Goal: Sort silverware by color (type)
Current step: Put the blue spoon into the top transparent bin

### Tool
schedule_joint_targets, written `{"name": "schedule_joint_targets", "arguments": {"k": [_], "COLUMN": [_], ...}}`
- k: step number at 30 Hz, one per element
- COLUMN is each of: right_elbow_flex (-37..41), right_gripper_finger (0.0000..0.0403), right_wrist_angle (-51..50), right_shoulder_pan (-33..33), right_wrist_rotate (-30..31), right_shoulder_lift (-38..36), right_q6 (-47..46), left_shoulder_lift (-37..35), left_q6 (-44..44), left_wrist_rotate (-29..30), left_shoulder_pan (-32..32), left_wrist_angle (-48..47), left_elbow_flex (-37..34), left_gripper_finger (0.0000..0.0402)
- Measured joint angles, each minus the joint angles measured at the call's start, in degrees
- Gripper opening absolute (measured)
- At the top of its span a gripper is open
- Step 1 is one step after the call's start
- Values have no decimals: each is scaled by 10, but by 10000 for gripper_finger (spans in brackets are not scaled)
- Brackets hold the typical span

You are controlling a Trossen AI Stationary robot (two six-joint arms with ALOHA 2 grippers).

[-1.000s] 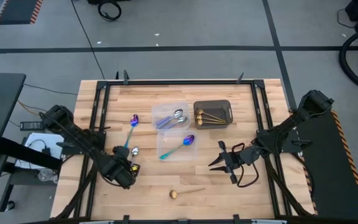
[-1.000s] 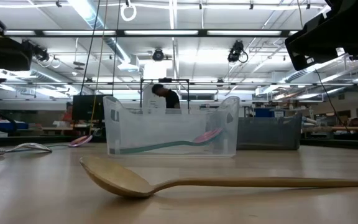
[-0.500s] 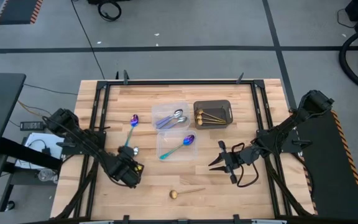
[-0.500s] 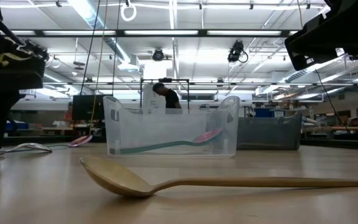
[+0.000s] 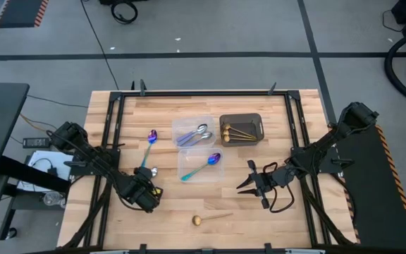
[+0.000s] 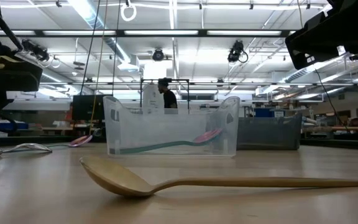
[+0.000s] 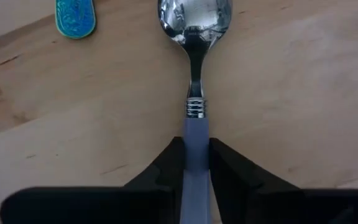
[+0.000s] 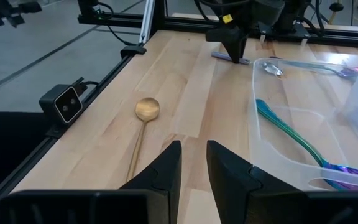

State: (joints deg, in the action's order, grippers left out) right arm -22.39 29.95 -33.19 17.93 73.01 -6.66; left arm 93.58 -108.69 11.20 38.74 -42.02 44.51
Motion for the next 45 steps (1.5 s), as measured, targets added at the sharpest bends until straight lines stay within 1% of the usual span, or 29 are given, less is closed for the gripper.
{"name": "schedule_joint_targets", "arguments": {"k": [3,8,12,14,17,19,22,25,28,33,36,40,45], "right_elbow_flex": [0,0,0,0,0,0,0,0,0,0,0,0,0], "right_gripper_finger": [86,86,86,86,86,86,86,86,86,86,86,86,86], "right_wrist_angle": [0,0,0,0,1,2,5,5,9,9,8,2,0], "right_shoulder_pan": [0,0,0,0,0,0,0,0,3,3,4,3,4], "right_wrist_rotate": [0,0,0,0,0,0,0,0,0,0,0,0,0], "right_shoulder_lift": [0,0,0,0,0,0,0,0,0,0,0,0,0], "right_q6": [2,2,2,2,2,2,2,3,5,4,4,4,8], "left_shoulder_lift": [0,2,10,10,9,8,8,8,7,7,7,6,5], "left_q6": [13,24,50,62,76,86,106,158,226,350,407,462,571], "left_wrist_rotate": [-4,-8,-8,-4,13,39,78,108,129,140,140,146,166], "left_shoulder_pan": [0,-1,-1,-3,-7,-8,-16,-37,-71,-137,-171,-214,-262], "left_wrist_angle": [-3,-12,-65,-109,-144,-169,-175,-185,-185,-188,-195,-219,-208], "left_elbow_flex": [0,3,41,66,100,117,142,163,177,197,212,240,266], "left_gripper_finger": [62,59,57,57,56,56,56,56,56,55,55,55,55]}}
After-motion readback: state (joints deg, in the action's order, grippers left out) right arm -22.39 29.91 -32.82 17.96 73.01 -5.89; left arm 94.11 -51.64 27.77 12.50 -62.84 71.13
